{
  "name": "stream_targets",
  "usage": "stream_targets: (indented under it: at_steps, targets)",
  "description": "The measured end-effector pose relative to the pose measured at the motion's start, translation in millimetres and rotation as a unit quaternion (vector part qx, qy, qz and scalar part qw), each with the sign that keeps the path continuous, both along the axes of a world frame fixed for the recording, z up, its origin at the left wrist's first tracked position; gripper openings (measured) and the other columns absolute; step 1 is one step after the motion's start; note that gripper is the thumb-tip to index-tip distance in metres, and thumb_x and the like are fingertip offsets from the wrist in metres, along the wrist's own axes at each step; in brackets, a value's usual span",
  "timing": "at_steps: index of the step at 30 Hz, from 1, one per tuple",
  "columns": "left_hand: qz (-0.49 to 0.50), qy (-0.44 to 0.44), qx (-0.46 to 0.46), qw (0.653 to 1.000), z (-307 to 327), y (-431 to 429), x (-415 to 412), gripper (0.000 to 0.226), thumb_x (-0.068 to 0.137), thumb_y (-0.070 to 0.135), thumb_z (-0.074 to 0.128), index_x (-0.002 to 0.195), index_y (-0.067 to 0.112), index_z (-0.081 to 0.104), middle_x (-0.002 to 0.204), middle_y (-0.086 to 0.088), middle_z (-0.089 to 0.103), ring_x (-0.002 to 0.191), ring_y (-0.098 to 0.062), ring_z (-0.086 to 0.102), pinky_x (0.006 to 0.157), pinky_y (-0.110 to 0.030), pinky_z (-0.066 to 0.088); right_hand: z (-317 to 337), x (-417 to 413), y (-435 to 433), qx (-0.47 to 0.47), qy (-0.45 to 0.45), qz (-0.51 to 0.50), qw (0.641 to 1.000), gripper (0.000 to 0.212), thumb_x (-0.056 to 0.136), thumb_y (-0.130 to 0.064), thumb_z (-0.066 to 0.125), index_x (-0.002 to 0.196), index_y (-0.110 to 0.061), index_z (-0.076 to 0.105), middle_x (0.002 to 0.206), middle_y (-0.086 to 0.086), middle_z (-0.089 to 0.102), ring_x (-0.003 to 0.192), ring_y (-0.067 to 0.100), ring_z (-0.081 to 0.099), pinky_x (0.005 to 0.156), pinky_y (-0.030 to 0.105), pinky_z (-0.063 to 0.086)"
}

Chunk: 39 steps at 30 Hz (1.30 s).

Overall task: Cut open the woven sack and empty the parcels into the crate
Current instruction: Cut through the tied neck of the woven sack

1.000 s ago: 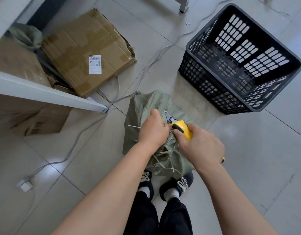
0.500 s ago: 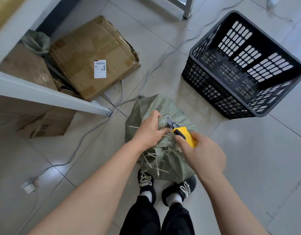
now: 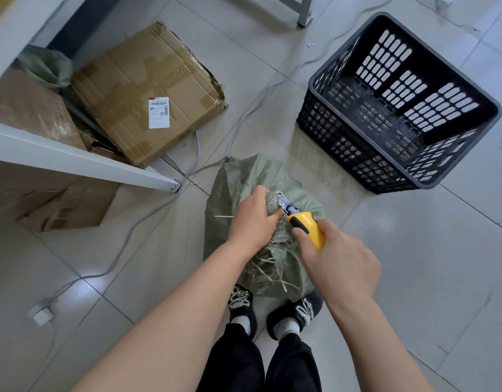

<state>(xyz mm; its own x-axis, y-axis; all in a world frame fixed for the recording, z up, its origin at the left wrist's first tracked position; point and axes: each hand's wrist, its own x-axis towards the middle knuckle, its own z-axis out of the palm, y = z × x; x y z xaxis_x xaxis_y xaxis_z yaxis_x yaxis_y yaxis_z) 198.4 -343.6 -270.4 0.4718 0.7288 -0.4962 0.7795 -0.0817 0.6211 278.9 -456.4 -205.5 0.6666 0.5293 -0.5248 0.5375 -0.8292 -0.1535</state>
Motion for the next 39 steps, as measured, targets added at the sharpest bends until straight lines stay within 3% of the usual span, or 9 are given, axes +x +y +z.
stream_targets:
  at_steps: [9, 18, 22, 24, 27, 30, 31, 34, 39]
  targets:
    - [-0.007, 0.025, -0.020, 0.999, 4.2, -8.5, 6.0, 0.029, 0.087, 0.029, 0.062, 0.101, 0.009, 0.048, 0.067, 0.002, 0.045, 0.071, -0.024, 0.047, 0.062, -0.033, 0.034, -7.4, 4.7, -6.4, -0.004, -0.011, 0.000, 1.000, 0.046, 0.089, -0.066, 0.038, 0.115, -0.033, 0.056, 0.100, 0.003, 0.069, 0.095, 0.031, 0.064, 0.064, 0.032, 0.033]
    - [0.048, 0.080, -0.042, 0.995, 7.8, -7.5, 19.2, 0.020, 0.088, 0.021, 0.056, 0.090, 0.007, 0.042, 0.090, -0.009, 0.054, 0.080, -0.027, 0.046, 0.066, -0.032, 0.034, -27.3, 11.0, 6.4, 0.015, 0.030, -0.035, 0.999, 0.044, 0.087, -0.066, 0.042, 0.104, -0.030, 0.060, 0.097, 0.005, 0.069, 0.096, 0.032, 0.062, 0.065, 0.033, 0.036]
    - [0.064, 0.089, -0.086, 0.990, 4.9, 0.2, 22.6, 0.017, 0.085, 0.019, 0.055, 0.091, 0.006, 0.047, 0.099, -0.014, 0.060, 0.091, -0.034, 0.056, 0.065, -0.032, 0.035, -34.8, 14.5, 12.9, 0.046, 0.114, -0.121, 0.985, 0.044, 0.082, -0.068, 0.048, 0.094, -0.029, 0.065, 0.085, 0.003, 0.065, 0.094, 0.032, 0.062, 0.070, 0.034, 0.043]
    - [0.029, 0.120, -0.045, 0.991, 7.0, 5.8, 23.0, 0.018, 0.087, 0.018, 0.055, 0.091, 0.008, 0.042, 0.092, -0.011, 0.053, 0.089, -0.033, 0.053, 0.066, -0.032, 0.033, -38.9, 10.1, 13.4, 0.064, 0.177, -0.182, 0.965, 0.046, 0.079, -0.068, 0.052, 0.074, -0.023, 0.060, 0.071, 0.000, 0.061, 0.082, 0.031, 0.061, 0.064, 0.033, 0.042]
    - [-0.065, 0.103, -0.033, 0.992, 19.4, 5.7, 16.9, 0.022, 0.087, 0.016, 0.057, 0.102, 0.006, 0.045, 0.096, -0.013, 0.056, 0.095, -0.033, 0.056, 0.068, -0.033, 0.036, -53.0, 10.2, 8.1, 0.067, 0.189, -0.231, 0.952, 0.049, 0.079, -0.068, 0.052, 0.074, -0.020, 0.058, 0.065, 0.001, 0.056, 0.069, 0.028, 0.059, 0.057, 0.031, 0.037]
    - [-0.280, 0.029, -0.174, 0.944, 34.0, -59.9, -3.8, 0.028, 0.087, 0.016, 0.059, 0.110, 0.011, 0.045, 0.113, -0.014, 0.058, 0.104, -0.030, 0.055, 0.076, -0.031, 0.039, -47.9, 74.3, 23.8, 0.145, 0.240, -0.444, 0.851, 0.041, 0.090, -0.054, 0.053, 0.086, -0.013, 0.055, 0.063, 0.005, 0.047, 0.049, 0.021, 0.044, 0.048, 0.026, 0.030]
    - [-0.275, 0.033, -0.219, 0.936, 38.7, -74.7, -19.0, 0.029, 0.088, 0.021, 0.059, 0.113, 0.013, 0.045, 0.115, -0.013, 0.057, 0.106, -0.030, 0.055, 0.077, -0.031, 0.038, -36.1, 96.9, 36.2, 0.150, 0.231, -0.432, 0.859, 0.039, 0.090, -0.051, 0.054, 0.087, -0.012, 0.054, 0.063, 0.007, 0.046, 0.048, 0.020, 0.041, 0.047, 0.025, 0.029]
    - [-0.177, 0.054, -0.179, 0.966, 20.6, -67.3, -27.0, 0.039, 0.090, 0.034, 0.058, 0.124, 0.021, 0.044, 0.118, -0.007, 0.058, 0.109, -0.026, 0.054, 0.078, -0.031, 0.037, -7.3, 131.8, 55.1, 0.193, 0.188, -0.349, 0.897, 0.041, 0.087, -0.054, 0.056, 0.087, -0.013, 0.057, 0.066, 0.009, 0.049, 0.051, 0.022, 0.042, 0.048, 0.027, 0.031]
    - [-0.075, -0.044, -0.163, 0.983, 17.4, -32.8, -15.7, 0.052, 0.083, 0.025, 0.068, 0.130, 0.028, 0.046, 0.134, 0.007, 0.052, 0.124, -0.010, 0.046, 0.104, -0.027, 0.037, -26.4, 71.8, 28.6, 0.145, 0.322, -0.380, 0.855, 0.046, 0.082, -0.059, 0.062, 0.080, -0.013, 0.057, 0.059, 0.002, 0.043, 0.043, 0.014, 0.034, 0.042, 0.021, 0.027]
